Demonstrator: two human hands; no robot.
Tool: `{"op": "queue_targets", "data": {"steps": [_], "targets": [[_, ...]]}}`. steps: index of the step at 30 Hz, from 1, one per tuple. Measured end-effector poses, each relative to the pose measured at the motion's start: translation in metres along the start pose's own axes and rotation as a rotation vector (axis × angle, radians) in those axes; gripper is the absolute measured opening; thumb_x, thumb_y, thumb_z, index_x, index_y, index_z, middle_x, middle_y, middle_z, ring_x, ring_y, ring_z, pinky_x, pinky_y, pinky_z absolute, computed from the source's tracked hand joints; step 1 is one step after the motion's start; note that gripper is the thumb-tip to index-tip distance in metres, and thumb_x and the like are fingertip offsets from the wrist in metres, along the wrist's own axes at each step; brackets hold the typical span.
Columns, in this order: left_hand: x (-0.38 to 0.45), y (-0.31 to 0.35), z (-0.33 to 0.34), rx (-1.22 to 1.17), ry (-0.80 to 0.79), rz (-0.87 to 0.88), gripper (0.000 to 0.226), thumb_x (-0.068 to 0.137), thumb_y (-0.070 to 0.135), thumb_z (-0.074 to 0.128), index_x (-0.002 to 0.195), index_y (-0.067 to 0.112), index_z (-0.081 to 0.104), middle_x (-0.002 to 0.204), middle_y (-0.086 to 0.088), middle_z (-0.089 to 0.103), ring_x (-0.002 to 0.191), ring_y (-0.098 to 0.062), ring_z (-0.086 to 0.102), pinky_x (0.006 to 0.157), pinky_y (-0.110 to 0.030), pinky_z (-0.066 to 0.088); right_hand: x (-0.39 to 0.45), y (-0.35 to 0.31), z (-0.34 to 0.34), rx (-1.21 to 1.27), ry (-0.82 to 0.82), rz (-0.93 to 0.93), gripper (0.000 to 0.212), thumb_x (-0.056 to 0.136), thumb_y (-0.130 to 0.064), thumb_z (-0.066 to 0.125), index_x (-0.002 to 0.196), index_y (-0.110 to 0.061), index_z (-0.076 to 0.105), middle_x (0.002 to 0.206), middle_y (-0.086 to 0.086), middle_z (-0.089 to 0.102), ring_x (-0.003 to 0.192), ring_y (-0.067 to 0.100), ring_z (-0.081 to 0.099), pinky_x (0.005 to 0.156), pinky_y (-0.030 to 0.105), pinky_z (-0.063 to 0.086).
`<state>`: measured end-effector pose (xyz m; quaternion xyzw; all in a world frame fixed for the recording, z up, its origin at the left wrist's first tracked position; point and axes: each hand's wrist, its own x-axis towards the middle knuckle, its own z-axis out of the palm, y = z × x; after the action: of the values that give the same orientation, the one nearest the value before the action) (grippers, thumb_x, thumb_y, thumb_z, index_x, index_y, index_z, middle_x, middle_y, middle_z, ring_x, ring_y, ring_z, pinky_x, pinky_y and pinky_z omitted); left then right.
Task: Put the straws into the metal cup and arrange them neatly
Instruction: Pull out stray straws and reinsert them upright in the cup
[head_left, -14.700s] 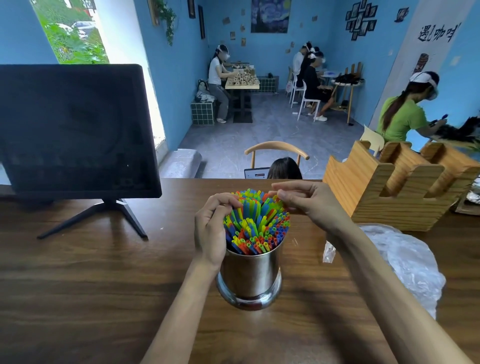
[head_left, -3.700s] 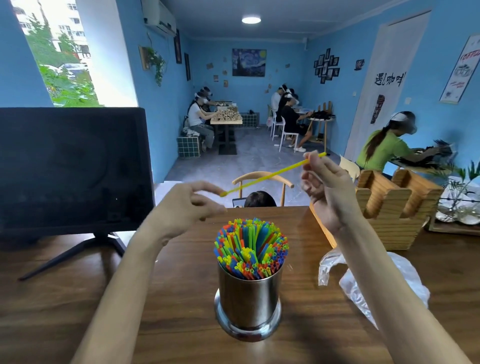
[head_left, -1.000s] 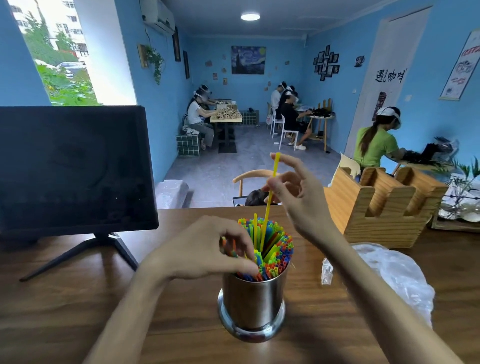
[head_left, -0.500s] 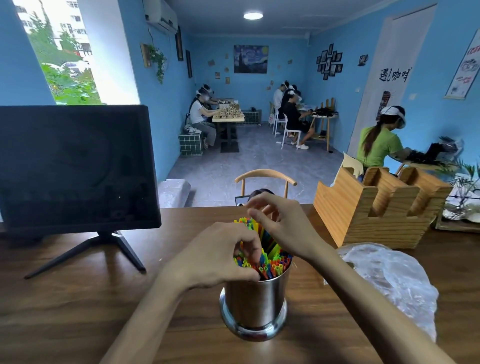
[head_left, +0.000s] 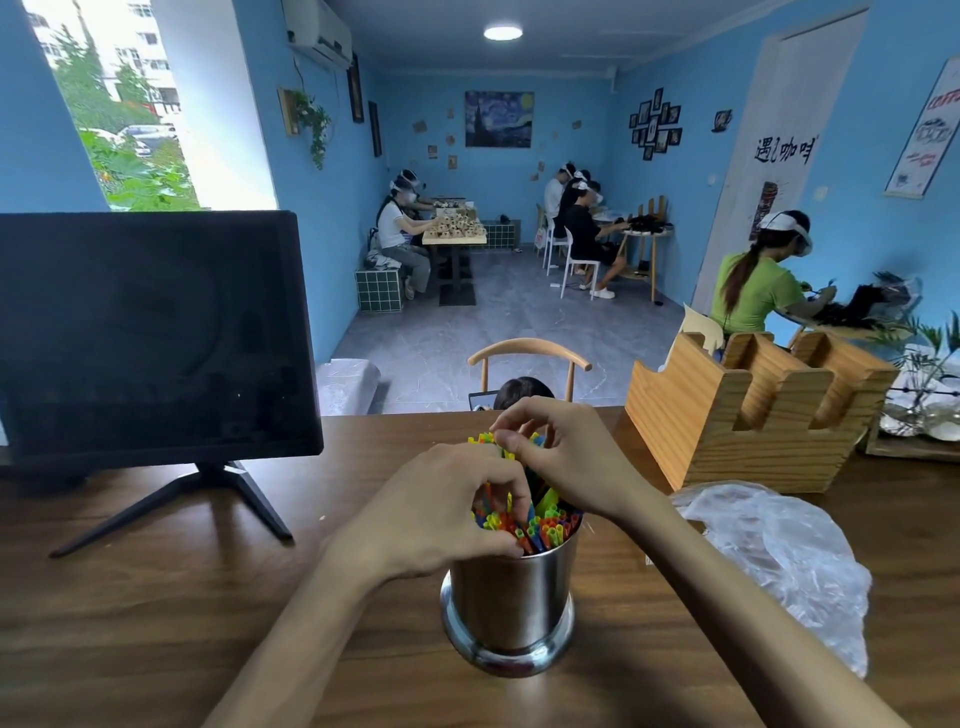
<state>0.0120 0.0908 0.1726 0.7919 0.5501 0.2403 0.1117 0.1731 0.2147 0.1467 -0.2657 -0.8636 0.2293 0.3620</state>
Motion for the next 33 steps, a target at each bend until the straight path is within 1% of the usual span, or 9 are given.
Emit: {"op": "queue_targets", "data": {"steps": [5,9,14,18,22,24,28,31,33], "targets": [[-0.002,-0.001,-0.001,-0.021,0.016,-0.007,0.021,0.072,0.041,0.084,0.086,0.035,0.070,0.093,0.017,0.063,0.097,-0.007,0.058,0.080,-0.035,0.050,0.000,-0.001,0.000,-0.024,-0.007,0.004,0.006,0.095,-0.024,0.069,0.099,-0.024,0.074,0.093,-0.018,0.070,0.092,0.002,0.065,0.078,0.017,0.050],[-0.006,0.000,-0.002,-0.002,0.039,-0.021,0.019,0.072,0.043,0.085,0.082,0.034,0.072,0.091,0.016,0.062,0.095,-0.005,0.056,0.079,-0.031,0.048,-0.001,-0.001,0.000,-0.047,-0.015,0.008,0.007,0.095,-0.026,0.069,0.100,-0.025,0.074,0.093,-0.019,0.069,0.092,0.000,0.064,0.077,0.013,0.048],[-0.008,0.002,-0.001,0.037,0.038,-0.026,0.021,0.076,0.048,0.080,0.087,0.034,0.069,0.096,0.017,0.062,0.100,-0.002,0.052,0.083,-0.026,0.047,-0.001,-0.003,0.000,-0.058,-0.022,0.008,0.007,0.095,-0.026,0.068,0.101,-0.027,0.073,0.094,-0.019,0.069,0.093,-0.001,0.064,0.078,0.015,0.049],[-0.009,0.004,0.000,0.040,0.062,-0.013,0.017,0.078,0.044,0.079,0.085,0.033,0.068,0.094,0.017,0.061,0.100,-0.003,0.052,0.079,-0.021,0.044,-0.002,-0.004,0.000,-0.061,-0.021,0.004,0.007,0.095,-0.025,0.068,0.100,-0.027,0.073,0.094,-0.018,0.069,0.093,-0.001,0.064,0.078,0.015,0.049],[-0.008,0.006,-0.004,0.008,0.120,0.001,0.013,0.077,0.033,0.073,0.081,0.032,0.061,0.092,0.019,0.057,0.095,-0.005,0.052,0.073,-0.016,0.039,-0.003,-0.005,-0.001,-0.036,-0.020,0.006,0.007,0.094,-0.024,0.068,0.100,-0.024,0.073,0.094,-0.017,0.071,0.093,0.002,0.064,0.080,0.021,0.051],[-0.007,0.007,-0.008,-0.055,0.155,-0.001,0.012,0.077,0.031,0.074,0.080,0.032,0.062,0.088,0.016,0.059,0.091,-0.006,0.056,0.073,-0.021,0.044,-0.004,-0.005,-0.002,-0.023,-0.029,0.008,0.008,0.094,-0.024,0.069,0.101,-0.024,0.074,0.095,-0.015,0.071,0.094,0.003,0.065,0.080,0.025,0.053],[-0.006,0.009,-0.022,-0.338,0.317,-0.060,0.013,0.082,0.027,0.083,0.086,0.033,0.073,0.080,0.013,0.068,0.071,-0.005,0.059,0.068,-0.022,0.049,-0.005,-0.008,-0.008,0.016,-0.055,0.040,0.009,0.097,-0.028,0.067,0.103,-0.025,0.074,0.094,-0.017,0.071,0.094,0.002,0.065,0.078,0.024,0.051],[-0.001,0.012,-0.034,-0.579,0.568,-0.023,0.019,0.082,0.028,0.076,0.099,0.025,0.071,0.087,0.001,0.075,0.075,-0.013,0.068,0.065,-0.019,0.051,-0.006,-0.011,-0.012,0.065,-0.013,0.078,0.015,0.100,-0.033,0.062,0.106,-0.026,0.073,0.098,-0.017,0.071,0.096,0.002,0.063,0.083,0.030,0.053],[0.002,0.013,-0.042,-0.616,0.752,-0.003,0.024,0.081,0.029,0.075,0.103,0.024,0.068,0.089,-0.006,0.077,0.074,-0.014,0.069,0.063,-0.019,0.051,-0.008,-0.014,-0.015,0.120,0.002,0.071,0.018,0.102,-0.033,0.060,0.108,-0.024,0.074,0.102,-0.013,0.073,0.098,0.005,0.065,0.086,0.033,0.054]]}}
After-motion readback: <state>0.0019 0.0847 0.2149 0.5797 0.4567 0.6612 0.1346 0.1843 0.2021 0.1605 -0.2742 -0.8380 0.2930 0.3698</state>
